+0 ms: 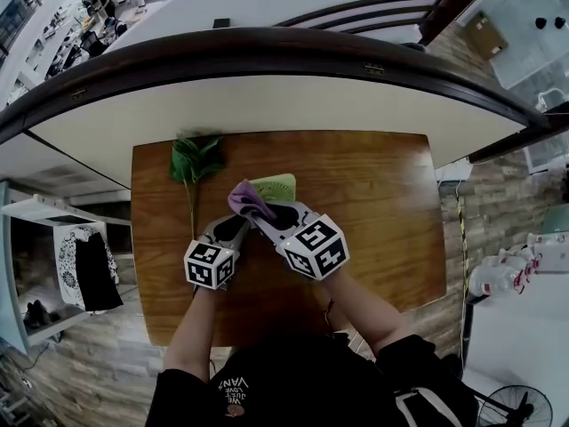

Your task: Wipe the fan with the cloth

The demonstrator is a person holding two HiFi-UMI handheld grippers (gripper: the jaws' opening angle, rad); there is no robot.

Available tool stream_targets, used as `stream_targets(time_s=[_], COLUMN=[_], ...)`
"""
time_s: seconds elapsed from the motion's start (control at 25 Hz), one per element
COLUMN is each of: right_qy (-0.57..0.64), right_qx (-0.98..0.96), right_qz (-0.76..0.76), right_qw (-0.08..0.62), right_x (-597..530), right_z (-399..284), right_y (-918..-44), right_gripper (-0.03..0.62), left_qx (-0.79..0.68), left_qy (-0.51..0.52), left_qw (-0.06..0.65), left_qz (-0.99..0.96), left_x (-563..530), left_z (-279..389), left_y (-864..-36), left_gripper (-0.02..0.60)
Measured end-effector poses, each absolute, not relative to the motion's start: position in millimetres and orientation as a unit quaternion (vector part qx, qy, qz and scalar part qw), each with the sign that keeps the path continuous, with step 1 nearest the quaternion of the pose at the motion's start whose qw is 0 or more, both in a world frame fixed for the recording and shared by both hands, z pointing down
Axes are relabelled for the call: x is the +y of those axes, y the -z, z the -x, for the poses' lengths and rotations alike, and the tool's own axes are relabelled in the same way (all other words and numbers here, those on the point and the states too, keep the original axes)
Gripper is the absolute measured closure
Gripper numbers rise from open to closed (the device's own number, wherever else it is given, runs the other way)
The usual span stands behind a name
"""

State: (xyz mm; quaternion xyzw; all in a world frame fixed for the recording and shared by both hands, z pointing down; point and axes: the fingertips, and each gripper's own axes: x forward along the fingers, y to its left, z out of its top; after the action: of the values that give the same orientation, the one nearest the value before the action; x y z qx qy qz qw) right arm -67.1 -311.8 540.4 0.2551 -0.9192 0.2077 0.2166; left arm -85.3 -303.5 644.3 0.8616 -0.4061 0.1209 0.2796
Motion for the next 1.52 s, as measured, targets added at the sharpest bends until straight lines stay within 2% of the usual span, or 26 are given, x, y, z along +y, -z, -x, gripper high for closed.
stream_targets(time_s=[1.0, 1.32, 1.52], right_qy=[-0.248, -0.205, -0.180], right_qx=[-0.848, -0.882, -0.909], right_qz=[-0.406, -0.367, -0.288], right_qw=[0.233, 0.213, 0.243], right_x=[-328.2, -302.4, -285.5], right_z=[-65.1, -26.4, 31.9], right_y=[-561.8, -539.6, -551.1], right_gripper=[0.499, 0.499, 0.499], left_qx=[-0.388, -0.387, -0.402], left_qy=[-0.127, -0.101, -0.096], left_qw=[0.276, 0.278, 0.285], left_qz=[-0.870, -0.874, -0.865], left_x=[-305.5, -299.0, -284.4], left_z=[85.6, 87.6, 96.3], left_y=[-647.0, -639.2, -641.8], left_gripper=[0.500, 0.482, 0.482])
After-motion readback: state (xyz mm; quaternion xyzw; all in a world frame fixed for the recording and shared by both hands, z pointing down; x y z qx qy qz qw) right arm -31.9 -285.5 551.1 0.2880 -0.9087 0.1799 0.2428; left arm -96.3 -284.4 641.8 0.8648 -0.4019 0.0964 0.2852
